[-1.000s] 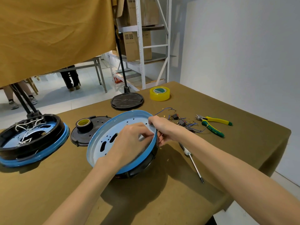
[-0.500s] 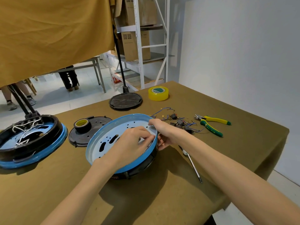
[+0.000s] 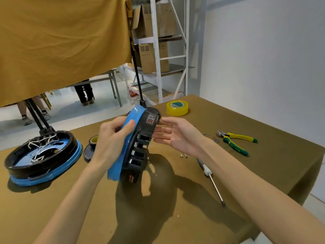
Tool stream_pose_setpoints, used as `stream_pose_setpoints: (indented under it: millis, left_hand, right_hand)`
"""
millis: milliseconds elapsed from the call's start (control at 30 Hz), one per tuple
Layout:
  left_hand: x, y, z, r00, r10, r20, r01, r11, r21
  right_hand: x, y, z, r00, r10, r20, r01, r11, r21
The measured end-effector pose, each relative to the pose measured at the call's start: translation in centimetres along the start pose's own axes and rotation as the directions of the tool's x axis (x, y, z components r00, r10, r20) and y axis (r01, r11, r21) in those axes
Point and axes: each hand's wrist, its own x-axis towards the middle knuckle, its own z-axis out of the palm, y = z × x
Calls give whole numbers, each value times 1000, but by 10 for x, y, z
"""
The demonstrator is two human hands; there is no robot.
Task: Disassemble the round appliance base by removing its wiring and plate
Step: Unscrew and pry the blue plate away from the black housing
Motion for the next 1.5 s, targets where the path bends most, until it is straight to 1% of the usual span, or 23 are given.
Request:
stream_pose_setpoints:
  millis: [33, 67, 100, 167, 200, 233, 300, 400, 467, 700, 833, 933, 1033, 1100, 1233, 1300, 1367, 1400, 1467, 1500]
  left_hand:
    - [2, -3, -7, 995, -92, -44, 82, 978, -194]
    - [1, -7, -11, 980, -191, -51, 161, 919, -360]
    - [-1, -10, -13, 959, -282, -21, 238, 844, -481]
    - [-9, -19, -10, 912, -401, 89, 368, 699, -613]
    - [-13, -22, -8, 898, -421, 127, 398, 655, -643]
    - [-15, -23, -5, 893, -425, 147, 408, 630, -661]
    - [-17, -23, -2, 901, -405, 154, 393, 613, -685]
    - [-16, -23, 1, 932, -332, 144, 337, 648, -683]
    - [-18, -24, -1, 937, -324, 135, 324, 655, -682]
    - [-30, -35, -4, 925, -347, 155, 339, 569, -750]
    - [-35, -41, -7, 921, -341, 186, 352, 531, -771]
    - [-37, -46, -8, 907, -368, 206, 375, 478, -794]
    - [-38, -50, -6, 903, -382, 197, 365, 438, -822]
    - [-36, -49, -9, 901, -384, 205, 363, 406, -839]
    - [-28, -52, -21, 871, -456, 181, 388, 414, -824]
    - [-23, -50, -24, 879, -443, 177, 388, 447, -806]
    - [-20, -41, -26, 903, -377, 204, 389, 523, -758]
    - [-19, -36, -26, 917, -325, 230, 383, 561, -734]
    - [-14, -23, -23, 943, -213, 256, 333, 633, -699]
    - [-11, -16, -20, 953, -179, 244, 300, 676, -674]
  right_hand:
    - [-2, -1, 8, 998, -40, 44, 40, 999, 0]
    - [-3, -1, 16, 994, -78, 77, 81, 996, -26]
    - [-5, -1, 23, 989, -114, 96, 122, 990, -73]
    - [-7, 1, 33, 980, -167, 107, 183, 968, -170]
    - [-8, 3, 36, 976, -188, 110, 207, 957, -202]
    - [-9, 6, 38, 971, -212, 114, 233, 947, -222]
    - [-9, 11, 38, 955, -272, 118, 293, 926, -239]
    - [-8, 17, 40, 931, -348, 113, 365, 898, -244]
    - [-6, 20, 42, 917, -383, 111, 399, 882, -249]
    - [-2, 39, 57, 886, -449, 114, 462, 841, -282]
    - [2, 50, 64, 850, -514, 118, 519, 774, -362]
    - [4, 55, 71, 821, -557, 124, 551, 719, -423]
    - [6, 56, 76, 818, -554, 155, 558, 699, -447]
    - [6, 50, 75, 828, -535, 167, 550, 717, -428]
    - [2, 33, 65, 867, -458, 196, 498, 780, -379]
    - [-1, 26, 59, 886, -392, 247, 460, 811, -362]
    - [-4, 21, 56, 892, -349, 288, 433, 844, -317]
    - [-5, 18, 55, 898, -331, 291, 408, 875, -261]
    - [-7, 10, 52, 917, -281, 284, 332, 932, -149]
    - [-8, 6, 49, 924, -257, 282, 304, 943, -136]
